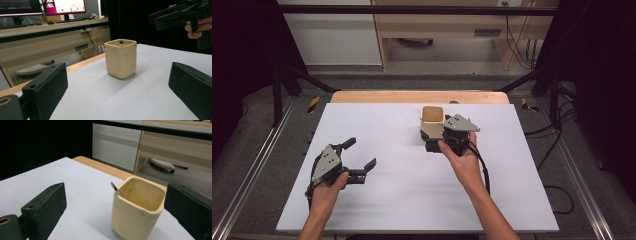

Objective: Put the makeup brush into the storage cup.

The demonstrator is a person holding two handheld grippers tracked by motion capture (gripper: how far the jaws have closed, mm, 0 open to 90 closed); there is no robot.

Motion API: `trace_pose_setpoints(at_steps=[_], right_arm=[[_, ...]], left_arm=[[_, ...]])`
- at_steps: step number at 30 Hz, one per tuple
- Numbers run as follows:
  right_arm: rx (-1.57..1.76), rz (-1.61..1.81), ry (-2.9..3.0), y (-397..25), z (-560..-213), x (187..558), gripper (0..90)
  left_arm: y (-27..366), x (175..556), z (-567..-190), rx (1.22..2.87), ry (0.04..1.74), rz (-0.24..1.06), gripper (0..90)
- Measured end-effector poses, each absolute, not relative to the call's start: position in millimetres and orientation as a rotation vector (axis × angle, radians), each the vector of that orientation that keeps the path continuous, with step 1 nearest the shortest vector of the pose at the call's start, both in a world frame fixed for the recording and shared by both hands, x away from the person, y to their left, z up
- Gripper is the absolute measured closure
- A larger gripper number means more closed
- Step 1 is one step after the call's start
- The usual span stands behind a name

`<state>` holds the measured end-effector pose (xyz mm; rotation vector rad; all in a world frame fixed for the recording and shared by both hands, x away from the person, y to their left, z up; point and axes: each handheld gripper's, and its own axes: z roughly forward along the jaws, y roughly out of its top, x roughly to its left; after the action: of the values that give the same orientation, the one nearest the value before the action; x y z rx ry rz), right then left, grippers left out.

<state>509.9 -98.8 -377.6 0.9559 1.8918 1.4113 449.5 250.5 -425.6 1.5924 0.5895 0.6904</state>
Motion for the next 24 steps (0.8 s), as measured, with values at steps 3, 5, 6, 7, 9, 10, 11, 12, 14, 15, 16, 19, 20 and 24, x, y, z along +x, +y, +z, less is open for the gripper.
trace_pose_setpoints(at_steps=[3, 5, 6, 7, 9, 10, 11, 12, 14, 15, 16, 19, 20, 24], right_arm=[[0.962, 1.408, 1.884, -102, -379, 508, 4.8], [0.969, 1.402, 1.882, -105, -380, 507, 5.2], [0.970, 1.402, 1.881, -106, -380, 506, 5.4], [0.968, 1.398, 1.882, -107, -381, 506, 6.1], [0.966, 1.395, 1.882, -110, -382, 504, 6.8], [0.963, 1.395, 1.886, -112, -382, 503, 6.6], [0.966, 1.395, 1.885, -114, -383, 502, 6.5], [0.966, 1.398, 1.882, -116, -384, 501, 6.5], [0.962, 1.399, 1.891, -121, -384, 499, 6.2], [0.962, 1.405, 1.890, -123, -385, 498, 6.0], [0.956, 1.407, 1.891, -126, -385, 497, 5.9], [0.954, 1.420, 1.872, -133, -384, 494, 5.8], [0.958, 1.420, 1.870, -136, -384, 493, 5.7], [0.965, 1.433, 1.846, -146, -383, 489, 5.8]], left_arm=[[250, 449, -426, 1.588, 0.591, 0.688, 2.1], [250, 449, -426, 1.589, 0.590, 0.689, 2.0], [250, 449, -426, 1.589, 0.591, 0.688, 2.0], [250, 449, -426, 1.588, 0.591, 0.688, 2.0], [251, 449, -426, 1.591, 0.590, 0.690, 2.0], [251, 450, -426, 1.588, 0.588, 0.690, 2.0], [251, 449, -426, 1.591, 0.590, 0.689, 2.0], [252, 449, -426, 1.593, 0.590, 0.690, 2.0], [252, 449, -426, 1.595, 0.591, 0.690, 2.0], [253, 449, -426, 1.594, 0.591, 0.689, 2.0], [253, 449, -426, 1.593, 0.591, 0.690, 2.0], [254, 448, -427, 1.583, 0.595, 0.687, 1.9], [255, 448, -427, 1.586, 0.595, 0.689, 1.9], [257, 449, -428, 1.581, 0.604, 0.687, 1.8]])
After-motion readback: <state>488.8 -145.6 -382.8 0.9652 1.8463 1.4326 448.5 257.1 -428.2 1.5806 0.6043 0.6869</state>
